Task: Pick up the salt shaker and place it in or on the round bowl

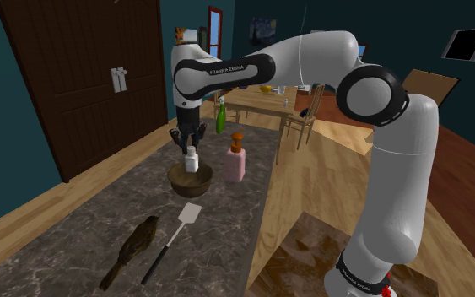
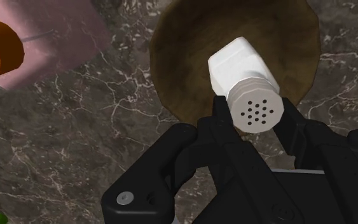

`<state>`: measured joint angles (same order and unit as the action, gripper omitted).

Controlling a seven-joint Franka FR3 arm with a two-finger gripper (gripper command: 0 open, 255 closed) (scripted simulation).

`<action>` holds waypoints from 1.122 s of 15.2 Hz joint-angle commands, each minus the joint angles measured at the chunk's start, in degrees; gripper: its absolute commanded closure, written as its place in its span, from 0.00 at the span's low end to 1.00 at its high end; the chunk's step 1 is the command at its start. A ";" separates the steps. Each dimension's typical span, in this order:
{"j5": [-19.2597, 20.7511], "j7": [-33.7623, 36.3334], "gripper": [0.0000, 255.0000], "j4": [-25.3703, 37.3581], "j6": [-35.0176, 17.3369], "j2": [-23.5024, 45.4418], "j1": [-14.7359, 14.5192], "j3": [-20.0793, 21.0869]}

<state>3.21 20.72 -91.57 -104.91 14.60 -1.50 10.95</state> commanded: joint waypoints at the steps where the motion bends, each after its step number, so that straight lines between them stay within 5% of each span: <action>1: 0.06 0.00 1.00 -1.21 -1.48 0.25 0.04 -0.04; 10: 0.07 0.01 1.00 -1.57 -1.89 0.30 0.05 -0.05; 11: 0.07 0.01 0.00 -1.57 -1.89 0.30 0.05 -0.05; 17: 0.02 -0.03 0.00 0.12 -0.04 0.13 0.01 -0.01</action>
<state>3.25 20.59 -92.29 -105.92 14.83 -1.40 10.88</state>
